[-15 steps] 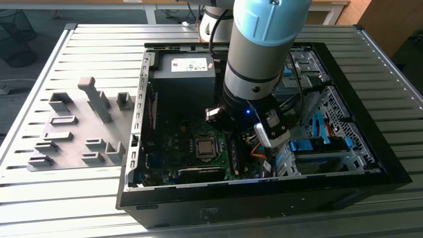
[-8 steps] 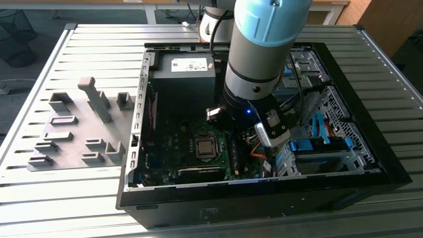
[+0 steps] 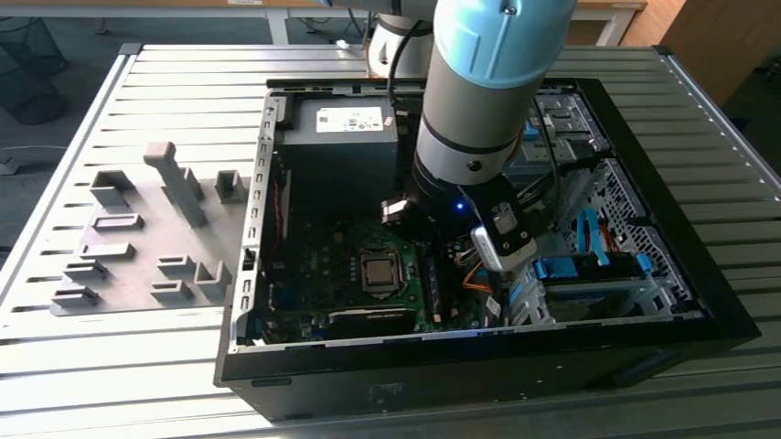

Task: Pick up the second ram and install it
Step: 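Insert the second ram into the second slot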

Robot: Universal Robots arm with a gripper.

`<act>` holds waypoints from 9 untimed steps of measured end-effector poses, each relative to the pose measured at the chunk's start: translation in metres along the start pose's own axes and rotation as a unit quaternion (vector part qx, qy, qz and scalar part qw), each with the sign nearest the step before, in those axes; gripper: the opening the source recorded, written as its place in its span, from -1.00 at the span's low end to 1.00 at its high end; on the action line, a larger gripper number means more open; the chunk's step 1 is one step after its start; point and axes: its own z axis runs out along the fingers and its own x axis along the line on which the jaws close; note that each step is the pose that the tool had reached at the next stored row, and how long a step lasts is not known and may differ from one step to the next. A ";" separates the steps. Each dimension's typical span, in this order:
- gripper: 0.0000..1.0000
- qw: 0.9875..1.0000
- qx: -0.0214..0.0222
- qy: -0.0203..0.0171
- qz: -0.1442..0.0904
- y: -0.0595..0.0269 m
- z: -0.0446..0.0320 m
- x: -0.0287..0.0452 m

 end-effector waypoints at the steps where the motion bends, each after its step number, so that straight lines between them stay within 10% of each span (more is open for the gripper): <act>1: -0.73 1.000 0.000 0.000 0.000 0.0002 0.0003 -0.0003; 9: -0.73 1.000 0.000 0.000 0.000 0.0014 0.0017 -0.0013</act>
